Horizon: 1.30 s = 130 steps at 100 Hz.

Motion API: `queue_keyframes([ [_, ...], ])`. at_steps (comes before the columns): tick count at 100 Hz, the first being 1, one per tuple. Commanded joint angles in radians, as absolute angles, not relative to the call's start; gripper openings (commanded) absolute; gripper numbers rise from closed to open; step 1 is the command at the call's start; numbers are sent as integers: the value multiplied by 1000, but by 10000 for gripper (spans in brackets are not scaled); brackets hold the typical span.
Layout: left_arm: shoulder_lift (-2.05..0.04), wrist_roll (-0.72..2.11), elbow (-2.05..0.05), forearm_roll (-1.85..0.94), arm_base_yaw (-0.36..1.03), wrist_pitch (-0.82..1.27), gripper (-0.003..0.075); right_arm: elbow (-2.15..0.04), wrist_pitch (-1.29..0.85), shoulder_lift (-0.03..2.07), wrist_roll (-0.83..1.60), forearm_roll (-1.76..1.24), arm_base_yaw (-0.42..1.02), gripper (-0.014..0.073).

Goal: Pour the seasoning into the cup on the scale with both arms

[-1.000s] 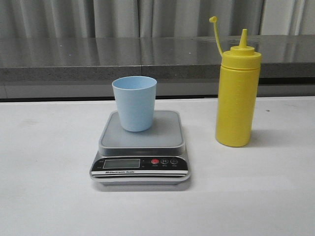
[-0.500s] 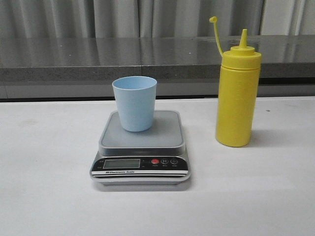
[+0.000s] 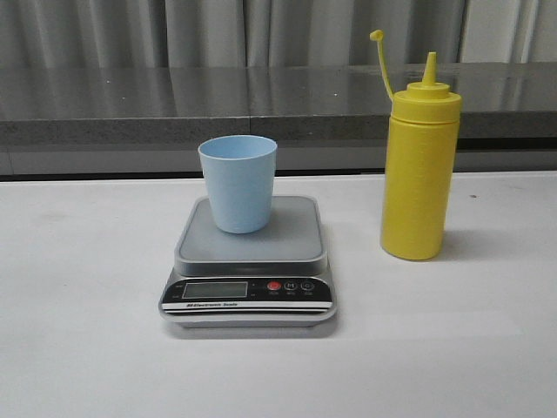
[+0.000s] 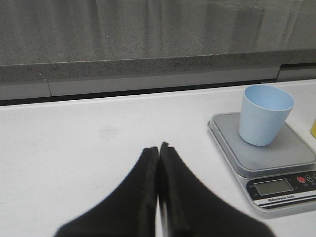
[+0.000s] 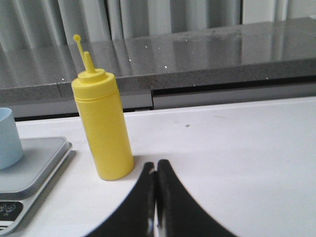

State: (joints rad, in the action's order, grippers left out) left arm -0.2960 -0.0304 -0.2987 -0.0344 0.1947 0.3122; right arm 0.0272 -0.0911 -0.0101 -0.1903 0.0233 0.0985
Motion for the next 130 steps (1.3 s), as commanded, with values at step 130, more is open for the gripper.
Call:
queue_keyframes([
  [130, -256, -41, -262, 83, 194, 229, -20, 10, -39, -33, -195, 33, 63, -69],
])
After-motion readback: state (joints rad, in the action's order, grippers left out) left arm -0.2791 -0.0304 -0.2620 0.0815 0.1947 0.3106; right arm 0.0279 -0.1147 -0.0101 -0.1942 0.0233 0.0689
